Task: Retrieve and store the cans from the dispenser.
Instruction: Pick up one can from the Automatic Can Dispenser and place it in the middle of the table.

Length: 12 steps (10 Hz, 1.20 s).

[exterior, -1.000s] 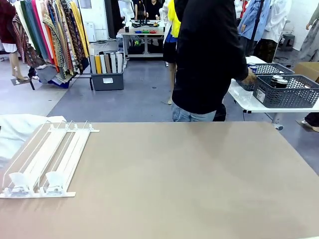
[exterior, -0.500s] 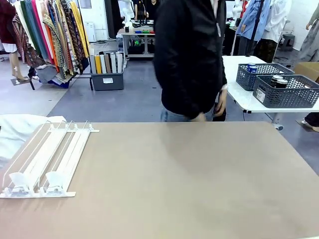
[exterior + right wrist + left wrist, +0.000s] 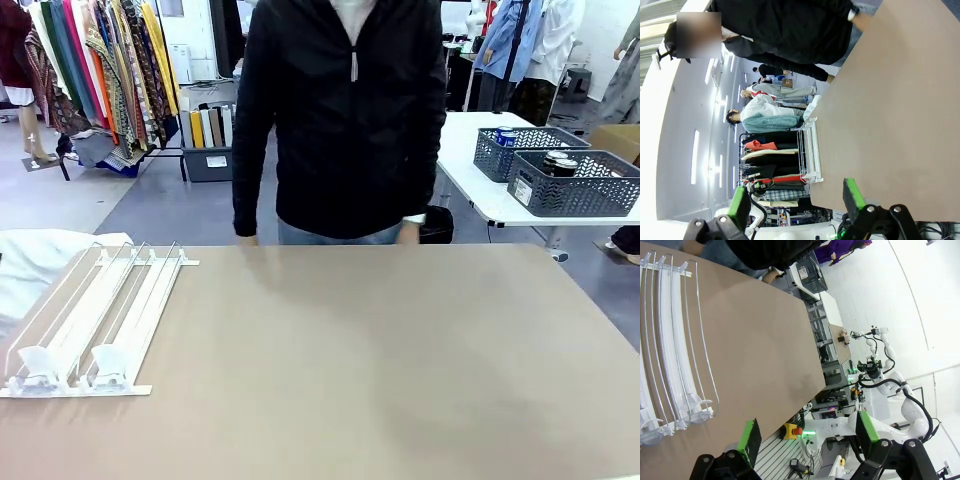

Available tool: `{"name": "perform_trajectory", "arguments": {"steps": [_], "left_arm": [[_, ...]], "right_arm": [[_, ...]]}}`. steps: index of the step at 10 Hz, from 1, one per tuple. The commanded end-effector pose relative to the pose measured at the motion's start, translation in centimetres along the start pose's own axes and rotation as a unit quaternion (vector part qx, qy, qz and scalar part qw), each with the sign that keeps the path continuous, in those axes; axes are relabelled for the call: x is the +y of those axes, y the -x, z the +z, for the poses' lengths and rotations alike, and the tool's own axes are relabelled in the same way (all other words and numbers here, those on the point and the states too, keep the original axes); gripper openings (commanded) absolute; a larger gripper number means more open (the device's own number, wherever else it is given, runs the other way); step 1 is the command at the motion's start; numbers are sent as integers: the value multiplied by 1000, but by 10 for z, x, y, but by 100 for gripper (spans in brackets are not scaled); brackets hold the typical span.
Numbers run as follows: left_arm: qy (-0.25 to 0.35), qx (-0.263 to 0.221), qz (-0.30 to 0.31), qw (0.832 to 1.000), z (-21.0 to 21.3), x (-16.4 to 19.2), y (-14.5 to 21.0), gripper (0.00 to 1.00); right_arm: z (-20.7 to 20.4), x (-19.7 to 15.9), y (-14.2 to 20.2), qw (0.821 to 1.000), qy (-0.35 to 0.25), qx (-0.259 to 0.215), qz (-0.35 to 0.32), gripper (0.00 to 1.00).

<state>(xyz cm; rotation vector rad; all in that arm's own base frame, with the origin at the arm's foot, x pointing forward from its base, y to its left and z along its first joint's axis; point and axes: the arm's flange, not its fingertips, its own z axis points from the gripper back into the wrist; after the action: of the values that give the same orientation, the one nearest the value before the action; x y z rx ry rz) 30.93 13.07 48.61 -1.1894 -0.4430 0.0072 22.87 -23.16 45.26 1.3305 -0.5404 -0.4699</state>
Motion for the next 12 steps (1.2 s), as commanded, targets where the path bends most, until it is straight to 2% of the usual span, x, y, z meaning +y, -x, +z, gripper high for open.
{"name": "perform_trajectory", "arguments": {"steps": [1, 12], "left_arm": [[9, -6, -3, 1000, -1, -1, 0, 100], [9, -6, -3, 1000, -1, -1, 0, 100]], "right_arm": [[3, 0, 3, 1000, 4, 8, 6, 100], [3, 0, 3, 1000, 4, 8, 6, 100]]}}
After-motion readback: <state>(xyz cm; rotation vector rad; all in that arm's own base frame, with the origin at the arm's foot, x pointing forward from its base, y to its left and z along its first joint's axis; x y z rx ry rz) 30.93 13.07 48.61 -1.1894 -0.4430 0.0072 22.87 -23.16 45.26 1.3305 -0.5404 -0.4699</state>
